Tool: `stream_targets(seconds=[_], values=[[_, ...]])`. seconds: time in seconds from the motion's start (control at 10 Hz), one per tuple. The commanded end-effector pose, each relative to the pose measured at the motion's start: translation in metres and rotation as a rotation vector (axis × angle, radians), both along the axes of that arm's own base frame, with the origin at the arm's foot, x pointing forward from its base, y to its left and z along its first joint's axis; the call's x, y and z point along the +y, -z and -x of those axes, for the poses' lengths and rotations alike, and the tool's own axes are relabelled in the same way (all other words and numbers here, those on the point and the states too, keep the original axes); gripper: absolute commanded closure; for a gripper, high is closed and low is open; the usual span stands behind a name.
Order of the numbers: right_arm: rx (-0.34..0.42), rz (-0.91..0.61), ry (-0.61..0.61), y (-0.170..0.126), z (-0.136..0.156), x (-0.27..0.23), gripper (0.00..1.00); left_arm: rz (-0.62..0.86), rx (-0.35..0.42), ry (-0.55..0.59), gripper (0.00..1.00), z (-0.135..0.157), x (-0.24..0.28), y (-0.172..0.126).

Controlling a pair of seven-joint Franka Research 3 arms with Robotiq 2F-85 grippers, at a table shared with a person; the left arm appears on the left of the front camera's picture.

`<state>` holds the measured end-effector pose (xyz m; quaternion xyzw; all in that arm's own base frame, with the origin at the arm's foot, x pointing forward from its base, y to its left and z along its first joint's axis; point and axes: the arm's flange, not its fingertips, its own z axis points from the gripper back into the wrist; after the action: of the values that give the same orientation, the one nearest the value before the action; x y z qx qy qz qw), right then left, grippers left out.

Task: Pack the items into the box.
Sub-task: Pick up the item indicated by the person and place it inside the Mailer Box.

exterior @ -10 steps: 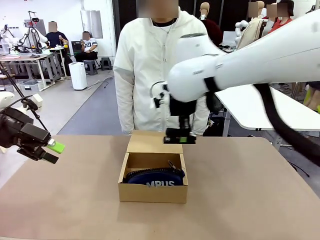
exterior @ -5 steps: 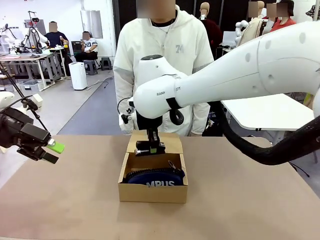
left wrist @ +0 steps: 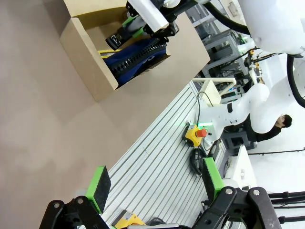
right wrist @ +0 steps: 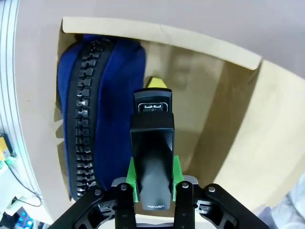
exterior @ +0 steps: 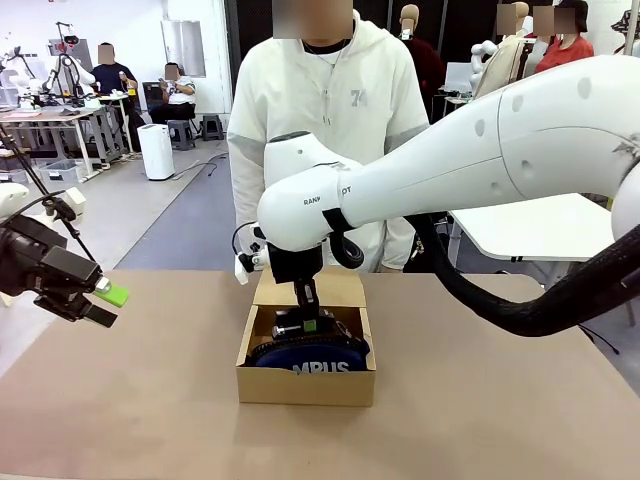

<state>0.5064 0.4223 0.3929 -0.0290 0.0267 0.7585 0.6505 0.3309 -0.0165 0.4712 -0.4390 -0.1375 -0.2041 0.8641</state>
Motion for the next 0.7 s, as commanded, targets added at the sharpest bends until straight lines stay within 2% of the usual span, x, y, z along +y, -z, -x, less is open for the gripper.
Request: stream_targets(seconds=[0.0,0.1,0.2,0.3,0.6], values=[[0.018,-0.008,0.073,0.0007,0.0019,-0.0017,1.0,0.004,-0.003,0.003,0.0,0.0002,0.0015,-0.0004],[0.022,-0.016,0.08,0.0009,0.0005,-0.0032,1.0,0.004,-0.003,0.003,0.0,0.0002,0.0015,-0.0004],[0.02,-0.043,0.083,0.0007,0.0,-0.0034,0.58,0.004,-0.003,0.003,0.0,0.0002,0.0015,-0.0004],[0.032,-0.058,0.088,0.0008,0.0002,-0.0039,0.0,0.004,-0.003,0.003,0.0,0.0002,0.0015,-0.0004],[0.042,-0.094,0.089,0.0015,0.0009,-0.004,0.0,0.004,-0.003,0.003,0.0,0.0002,0.0015,-0.0004]])
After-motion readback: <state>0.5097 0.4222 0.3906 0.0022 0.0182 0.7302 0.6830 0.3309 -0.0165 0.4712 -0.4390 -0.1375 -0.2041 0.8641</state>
